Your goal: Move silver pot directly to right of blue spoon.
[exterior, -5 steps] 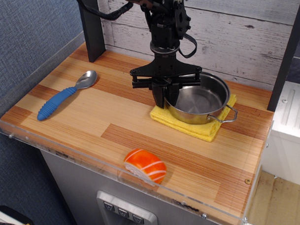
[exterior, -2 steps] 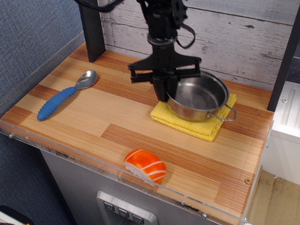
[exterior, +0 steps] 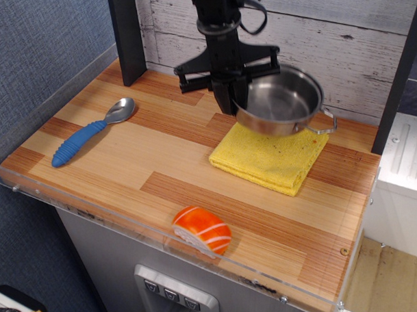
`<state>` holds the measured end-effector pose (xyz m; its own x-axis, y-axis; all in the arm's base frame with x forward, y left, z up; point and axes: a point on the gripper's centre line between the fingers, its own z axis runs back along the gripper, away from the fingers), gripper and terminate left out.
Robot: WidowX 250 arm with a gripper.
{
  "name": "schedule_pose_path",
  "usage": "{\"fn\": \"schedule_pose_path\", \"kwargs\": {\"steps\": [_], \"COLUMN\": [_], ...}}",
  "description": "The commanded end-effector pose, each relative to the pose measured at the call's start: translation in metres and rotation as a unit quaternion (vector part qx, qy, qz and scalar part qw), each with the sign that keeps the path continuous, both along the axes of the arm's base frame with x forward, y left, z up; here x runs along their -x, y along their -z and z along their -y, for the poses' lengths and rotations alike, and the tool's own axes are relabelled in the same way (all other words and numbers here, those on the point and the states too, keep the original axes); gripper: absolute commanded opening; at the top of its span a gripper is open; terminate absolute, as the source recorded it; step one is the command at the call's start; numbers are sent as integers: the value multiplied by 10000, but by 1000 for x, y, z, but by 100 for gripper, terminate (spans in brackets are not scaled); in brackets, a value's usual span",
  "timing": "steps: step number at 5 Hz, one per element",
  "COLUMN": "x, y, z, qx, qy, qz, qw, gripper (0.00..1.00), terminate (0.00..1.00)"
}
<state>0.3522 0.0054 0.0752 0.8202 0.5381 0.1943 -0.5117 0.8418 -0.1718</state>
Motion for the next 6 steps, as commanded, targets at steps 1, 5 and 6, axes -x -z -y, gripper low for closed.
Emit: {"fn": "schedule_pose_path", "kwargs": {"steps": [1, 5, 6], "x": [5, 2, 9], "y": [-10, 22, 31], "z": [-41, -143, -159], "qx": [-56, -349, -363], "qy": [-38, -559, -568], "qz": [21, -366, -513], "qw": [10000, 9972, 9964], "gripper": [0, 0, 0], "terminate": [0, 0, 0]}}
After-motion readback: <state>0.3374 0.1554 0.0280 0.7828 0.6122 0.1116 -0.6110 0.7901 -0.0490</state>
